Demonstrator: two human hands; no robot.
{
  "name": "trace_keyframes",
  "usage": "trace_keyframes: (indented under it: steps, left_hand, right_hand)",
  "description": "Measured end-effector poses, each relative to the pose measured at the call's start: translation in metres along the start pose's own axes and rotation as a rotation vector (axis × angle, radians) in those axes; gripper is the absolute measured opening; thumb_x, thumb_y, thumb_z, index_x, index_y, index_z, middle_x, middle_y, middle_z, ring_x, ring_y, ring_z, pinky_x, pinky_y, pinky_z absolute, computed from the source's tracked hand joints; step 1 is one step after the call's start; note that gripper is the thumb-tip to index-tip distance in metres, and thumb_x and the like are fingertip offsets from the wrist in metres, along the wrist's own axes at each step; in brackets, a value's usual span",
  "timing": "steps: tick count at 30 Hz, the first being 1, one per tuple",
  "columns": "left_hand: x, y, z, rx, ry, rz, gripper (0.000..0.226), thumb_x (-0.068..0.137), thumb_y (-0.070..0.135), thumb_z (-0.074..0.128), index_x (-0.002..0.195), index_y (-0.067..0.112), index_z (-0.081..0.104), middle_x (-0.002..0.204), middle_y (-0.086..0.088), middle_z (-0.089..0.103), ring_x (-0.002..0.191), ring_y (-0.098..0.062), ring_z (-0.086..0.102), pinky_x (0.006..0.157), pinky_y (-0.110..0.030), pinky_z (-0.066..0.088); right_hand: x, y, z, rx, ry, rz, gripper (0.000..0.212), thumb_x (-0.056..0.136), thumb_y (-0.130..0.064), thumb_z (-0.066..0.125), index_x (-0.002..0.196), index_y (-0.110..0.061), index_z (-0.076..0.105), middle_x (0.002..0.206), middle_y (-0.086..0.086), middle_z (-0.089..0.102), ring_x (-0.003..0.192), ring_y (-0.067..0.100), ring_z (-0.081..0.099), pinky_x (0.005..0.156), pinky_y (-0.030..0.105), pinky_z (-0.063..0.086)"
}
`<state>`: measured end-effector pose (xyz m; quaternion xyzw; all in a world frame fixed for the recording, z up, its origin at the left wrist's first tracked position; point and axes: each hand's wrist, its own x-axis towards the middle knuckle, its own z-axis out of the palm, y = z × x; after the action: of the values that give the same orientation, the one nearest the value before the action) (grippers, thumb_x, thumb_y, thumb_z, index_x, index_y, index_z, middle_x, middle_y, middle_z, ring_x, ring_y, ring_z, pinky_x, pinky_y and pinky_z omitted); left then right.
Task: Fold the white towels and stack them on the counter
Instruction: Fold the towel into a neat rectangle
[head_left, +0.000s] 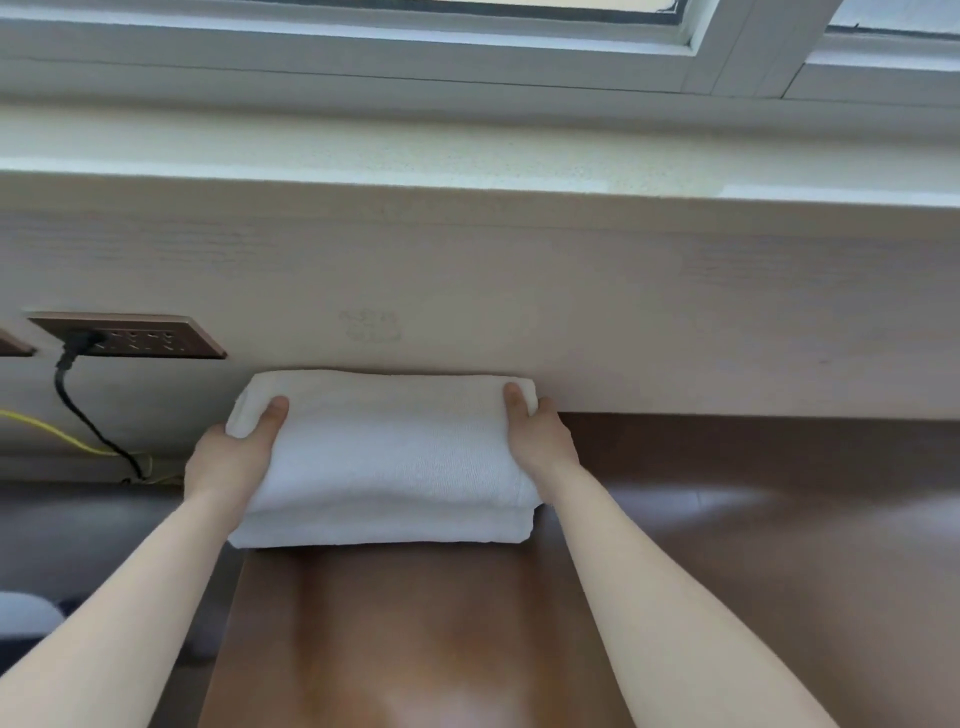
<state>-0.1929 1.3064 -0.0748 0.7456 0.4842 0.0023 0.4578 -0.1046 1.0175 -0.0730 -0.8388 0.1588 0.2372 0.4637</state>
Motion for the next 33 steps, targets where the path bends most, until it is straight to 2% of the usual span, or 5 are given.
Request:
trace_keyframes:
  steps: [17, 22, 26, 30, 33]
  left_hand:
    - [-0.01, -0.027, -0.004, 0.107, 0.009, 0.058, 0.091, 0.074, 0.086, 0.048, 0.123, 0.01, 0.056, 0.114, -0.012, 0.061, 0.104, -0.036, 0.056, 0.085, -0.043, 0.044]
    - [-0.021, -0.017, 0.0, 0.466, 0.415, 0.636, 0.055, 0.098, 0.046, 0.05, 0.132, 0.003, 0.055, 0.129, -0.025, 0.058, 0.118, -0.047, 0.052, 0.094, -0.056, 0.042]
    - [-0.066, 0.008, 0.047, 0.403, 0.072, 0.872, 0.06, 0.095, 0.055, 0.033, 0.131, 0.018, 0.063, 0.149, -0.016, 0.047, 0.14, -0.035, 0.04, 0.113, -0.05, 0.03]
    - [-0.08, 0.016, 0.076, 0.793, 0.001, 0.827, 0.07, 0.091, 0.071, 0.009, 0.15, 0.043, 0.035, 0.164, 0.003, 0.022, 0.153, -0.022, 0.009, 0.122, -0.048, 0.003]
    - [-0.074, 0.015, 0.076, 0.876, -0.008, 0.81, 0.076, 0.088, 0.069, -0.001, 0.154, 0.043, 0.024, 0.166, 0.002, 0.016, 0.154, -0.023, 0.004, 0.121, -0.05, 0.0]
  right_hand:
    - [-0.012, 0.016, 0.0, -0.063, 0.035, -0.092, 0.064, 0.095, -0.068, 0.032, 0.131, -0.018, 0.049, 0.124, 0.009, 0.061, 0.115, 0.032, 0.055, 0.085, 0.035, 0.038]
    - [-0.01, 0.009, -0.002, -0.199, 0.06, -0.086, 0.073, 0.094, -0.071, 0.026, 0.131, -0.012, 0.049, 0.121, 0.011, 0.061, 0.112, 0.033, 0.057, 0.083, 0.038, 0.041]
    - [-0.022, 0.01, 0.002, -0.19, 0.23, -0.138, 0.056, 0.099, -0.06, 0.029, 0.127, -0.016, 0.048, 0.12, 0.01, 0.062, 0.109, 0.036, 0.059, 0.085, 0.041, 0.044]
    - [-0.043, 0.004, 0.01, -0.378, 0.61, -0.628, 0.045, 0.101, -0.042, 0.034, 0.123, -0.01, 0.058, 0.116, 0.011, 0.063, 0.099, 0.038, 0.062, 0.081, 0.044, 0.046]
    - [-0.053, -0.003, 0.029, -0.629, 0.412, -0.971, 0.05, 0.1, -0.043, 0.032, 0.129, -0.013, 0.059, 0.131, 0.009, 0.059, 0.127, 0.034, 0.05, 0.109, 0.048, 0.032]
